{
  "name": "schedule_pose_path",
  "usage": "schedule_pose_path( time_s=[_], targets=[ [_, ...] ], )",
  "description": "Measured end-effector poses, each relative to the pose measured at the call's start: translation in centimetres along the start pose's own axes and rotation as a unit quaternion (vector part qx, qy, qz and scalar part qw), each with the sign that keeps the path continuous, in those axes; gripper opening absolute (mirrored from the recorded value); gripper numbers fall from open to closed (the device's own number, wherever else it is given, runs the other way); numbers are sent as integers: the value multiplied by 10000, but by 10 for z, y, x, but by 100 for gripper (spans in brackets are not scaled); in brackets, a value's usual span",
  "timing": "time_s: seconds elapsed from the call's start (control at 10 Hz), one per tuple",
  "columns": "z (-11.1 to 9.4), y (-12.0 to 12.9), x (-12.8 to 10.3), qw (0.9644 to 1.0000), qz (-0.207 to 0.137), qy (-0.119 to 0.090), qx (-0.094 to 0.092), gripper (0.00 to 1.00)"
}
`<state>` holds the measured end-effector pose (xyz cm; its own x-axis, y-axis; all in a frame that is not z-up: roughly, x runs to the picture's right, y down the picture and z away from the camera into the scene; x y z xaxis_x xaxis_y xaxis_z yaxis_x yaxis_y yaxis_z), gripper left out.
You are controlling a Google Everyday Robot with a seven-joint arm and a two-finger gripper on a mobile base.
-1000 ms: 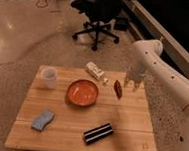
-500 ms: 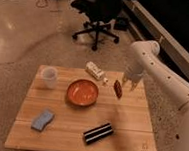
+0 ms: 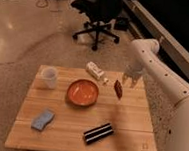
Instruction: Place the pepper in the ceramic cup
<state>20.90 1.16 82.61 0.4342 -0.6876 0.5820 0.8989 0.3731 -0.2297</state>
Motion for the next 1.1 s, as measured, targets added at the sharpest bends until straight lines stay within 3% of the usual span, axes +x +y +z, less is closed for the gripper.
schedule_pose_path(
  time_s=[0.3,0.5,0.8,1.1],
  targets=[
    [6,-24,25,9998,-107,117,109,45],
    [6,-20,32,9999,-93,57,67,45],
    [27,-17,28,9999,-126,47,69,45],
    [16,-11,36,9997,-220,56,86,45]
  ],
)
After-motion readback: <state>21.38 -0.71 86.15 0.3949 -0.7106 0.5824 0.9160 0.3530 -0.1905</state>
